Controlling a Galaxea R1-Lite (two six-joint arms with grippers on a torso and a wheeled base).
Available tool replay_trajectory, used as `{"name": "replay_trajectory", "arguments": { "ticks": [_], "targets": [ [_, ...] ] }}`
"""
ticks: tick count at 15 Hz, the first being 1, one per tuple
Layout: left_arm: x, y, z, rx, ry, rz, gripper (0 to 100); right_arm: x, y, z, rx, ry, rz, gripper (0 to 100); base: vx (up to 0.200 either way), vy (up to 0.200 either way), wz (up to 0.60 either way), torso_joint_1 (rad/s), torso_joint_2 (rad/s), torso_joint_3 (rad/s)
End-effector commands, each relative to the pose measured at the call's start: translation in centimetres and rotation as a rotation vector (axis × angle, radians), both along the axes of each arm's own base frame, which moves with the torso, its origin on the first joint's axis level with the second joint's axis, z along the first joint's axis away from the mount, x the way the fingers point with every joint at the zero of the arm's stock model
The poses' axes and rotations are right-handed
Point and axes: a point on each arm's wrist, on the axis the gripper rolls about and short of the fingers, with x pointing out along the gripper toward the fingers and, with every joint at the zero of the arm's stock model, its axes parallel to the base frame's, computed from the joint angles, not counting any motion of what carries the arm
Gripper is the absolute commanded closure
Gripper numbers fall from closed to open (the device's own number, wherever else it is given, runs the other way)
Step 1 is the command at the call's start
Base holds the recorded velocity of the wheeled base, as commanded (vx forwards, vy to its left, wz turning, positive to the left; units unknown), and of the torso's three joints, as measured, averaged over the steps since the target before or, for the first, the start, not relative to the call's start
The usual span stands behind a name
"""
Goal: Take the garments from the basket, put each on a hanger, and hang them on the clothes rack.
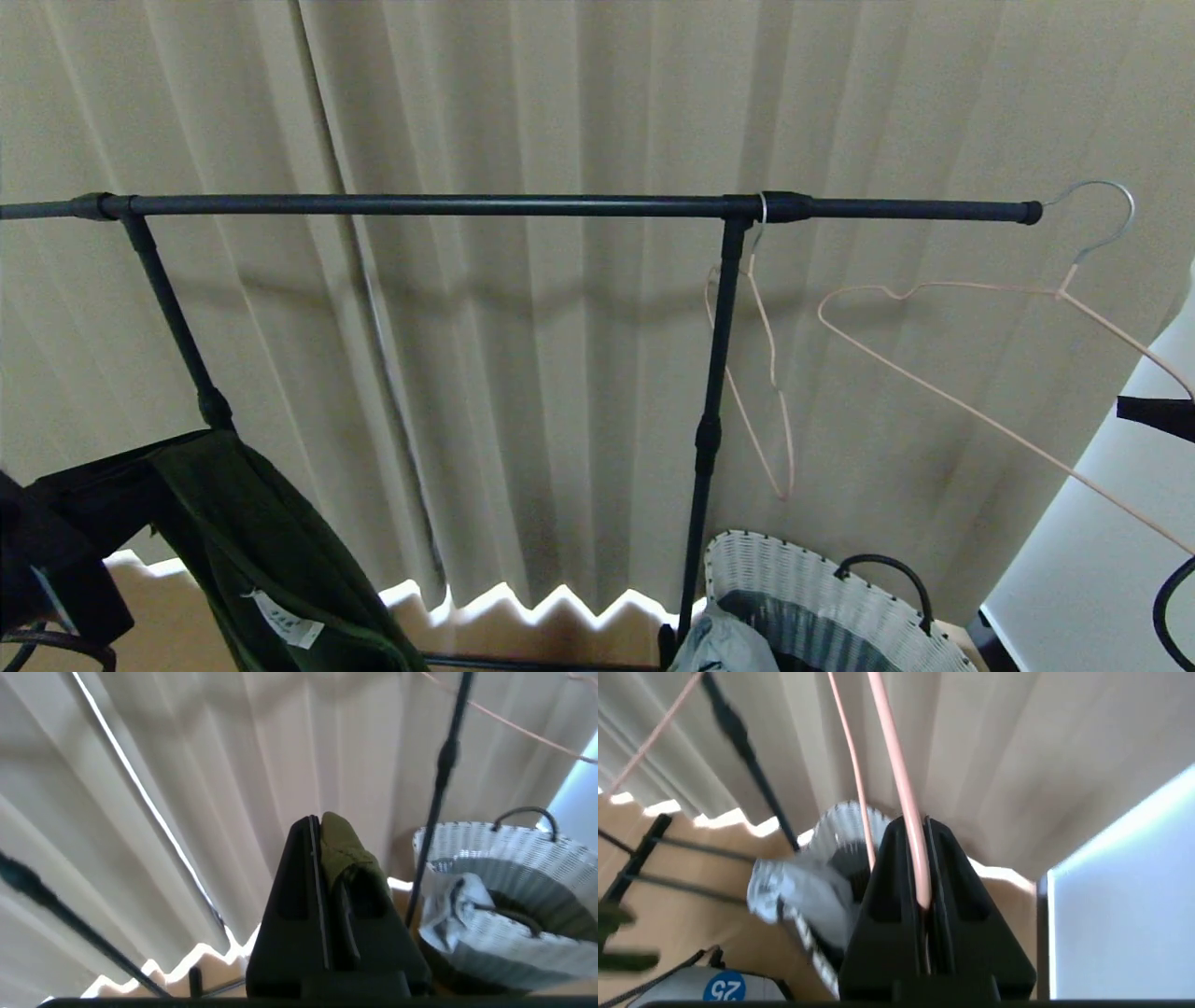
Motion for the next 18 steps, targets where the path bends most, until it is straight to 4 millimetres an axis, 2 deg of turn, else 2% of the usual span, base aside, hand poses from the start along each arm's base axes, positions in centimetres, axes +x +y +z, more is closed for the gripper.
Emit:
{"name": "replay_trajectory", "arguments": {
  "ticks": [1,5,10,11,13,18],
  "targets": [
    [0.1,0.0,-0.1,0.001,0.006,0.000,100,-1.3,0.5,-0.1,-0.010,-0.018,-0.005,100,-0.200,0.000,0.00,-0.007,0.00,0.007],
    [0.4,-0.1,-0.3,0.008,0.022,0.001,100,-1.5,0.6,-0.5,-0.006,-0.005,-0.013,100,-0.200,0.000,0.00,-0.006,0.00,0.006],
    [1.3,-0.4,-0.7,0.019,0.047,0.002,100,-1.8,0.9,-0.1,0.048,-0.036,-0.013,100,0.000,0.000,0.00,0.000,0.00,0.000],
    [1.7,-0.6,-0.6,0.012,0.038,0.003,100,-2.6,2.0,0.1,0.107,-0.063,0.067,100,0.000,0.000,0.00,0.000,0.00,0.000],
    [2.1,-0.7,-0.7,0.019,0.050,0.003,100,-3.2,2.7,-0.2,0.118,-0.067,0.111,100,0.000,0.000,0.00,0.000,0.00,0.000],
    [2.6,-0.9,-0.6,0.023,0.059,0.002,100,-3.5,4.1,-0.2,0.117,-0.071,0.201,100,0.000,0.000,0.00,0.000,0.00,0.000]
  ]
}}
